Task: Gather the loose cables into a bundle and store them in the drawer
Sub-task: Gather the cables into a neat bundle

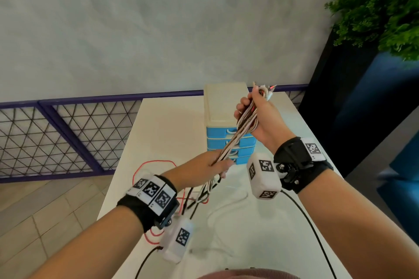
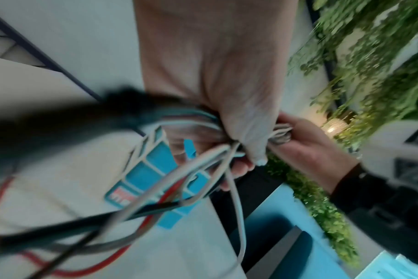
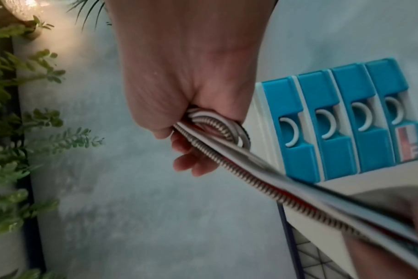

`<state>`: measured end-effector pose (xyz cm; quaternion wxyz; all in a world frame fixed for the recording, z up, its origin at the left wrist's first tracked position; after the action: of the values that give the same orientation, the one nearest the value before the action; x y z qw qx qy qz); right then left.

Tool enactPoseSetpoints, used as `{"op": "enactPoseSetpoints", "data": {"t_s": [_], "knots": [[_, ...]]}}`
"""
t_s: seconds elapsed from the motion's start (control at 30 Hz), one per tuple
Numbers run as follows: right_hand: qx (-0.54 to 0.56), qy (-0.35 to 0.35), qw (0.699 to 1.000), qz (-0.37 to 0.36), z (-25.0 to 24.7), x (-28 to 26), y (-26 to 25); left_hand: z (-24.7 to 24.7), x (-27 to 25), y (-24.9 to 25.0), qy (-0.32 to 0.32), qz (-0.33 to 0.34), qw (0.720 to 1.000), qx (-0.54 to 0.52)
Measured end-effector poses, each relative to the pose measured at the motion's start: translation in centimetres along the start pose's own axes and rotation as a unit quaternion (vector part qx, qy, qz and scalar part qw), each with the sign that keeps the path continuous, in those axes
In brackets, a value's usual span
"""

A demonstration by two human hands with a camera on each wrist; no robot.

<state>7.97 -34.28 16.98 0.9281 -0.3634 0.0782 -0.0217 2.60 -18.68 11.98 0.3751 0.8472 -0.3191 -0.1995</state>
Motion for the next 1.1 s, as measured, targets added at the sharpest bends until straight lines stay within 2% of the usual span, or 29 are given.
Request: {"op": "enactPoseSetpoints", "data": {"t_s": [0.1, 0.2, 0.3, 0.4, 0.43, 0.5, 0.6, 0.7, 0.8, 0.9, 0.97, 1.1], "knots": [[0.004, -0.003, 1.000, -0.023, 1.1, -0.6, -0.2, 0.6, 0.0, -1.5, 0.028, -0.014, 0.999, 0.005], [0.002, 0.013, 0.998, -0.069, 1.2, -0.6, -0.8, 0.8, -0.2, -2.5, 0.042, -0.021, 0.998, -0.053], [-0.009, 0.030, 0.994, -0.106, 0.6, -0.3, -1.7, -0.1, -0.8, -3.0, 0.085, -0.051, 0.987, -0.125], [-0.020, 0.037, 0.991, -0.128, 0.0, -0.1, -2.6, -0.8, -1.1, -3.8, 0.100, -0.088, 0.937, -0.323], [-0.019, 0.039, 0.990, -0.131, -0.1, 0.0, -2.8, -1.2, -1.1, -4.2, 0.103, -0.085, 0.925, -0.355], [-0.023, 0.041, 0.989, -0.137, -0.2, 0.2, -3.2, -1.6, -1.4, -4.6, 0.106, -0.071, 0.931, -0.343], [-0.028, 0.046, 0.987, -0.152, -0.5, 0.4, -3.7, -1.9, -1.5, -5.4, 0.112, -0.081, 0.951, -0.276], [-0.022, 0.056, 0.984, -0.168, -0.8, 0.5, -4.4, -2.4, -1.6, -6.3, 0.128, -0.095, 0.957, -0.243], [-0.022, 0.063, 0.983, -0.172, -0.9, 0.6, -4.4, -2.6, -1.5, -6.6, 0.121, -0.133, 0.936, -0.303], [-0.035, 0.059, 0.983, -0.170, -0.7, 0.5, -3.7, -2.6, -1.2, -6.9, 0.148, -0.215, 0.884, -0.388], [-0.045, 0.053, 0.983, -0.169, -0.6, 0.5, -3.2, -2.5, -0.9, -7.1, 0.167, -0.261, 0.866, -0.393], [-0.075, 0.041, 0.983, -0.161, -0.2, 0.5, -2.6, -2.7, -0.6, -7.1, 0.214, -0.296, 0.885, -0.287]]}}
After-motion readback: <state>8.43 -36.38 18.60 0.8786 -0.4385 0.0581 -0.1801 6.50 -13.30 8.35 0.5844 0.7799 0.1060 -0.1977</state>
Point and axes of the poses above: each hand's wrist, its own x-axis towards the middle knuckle, its own z-axis out of the palm, y = z × x, the point moved 3 cm from there along x, towards the middle knuckle, and after that the axes turned 7 degrees about x, right-handed, at the moved point
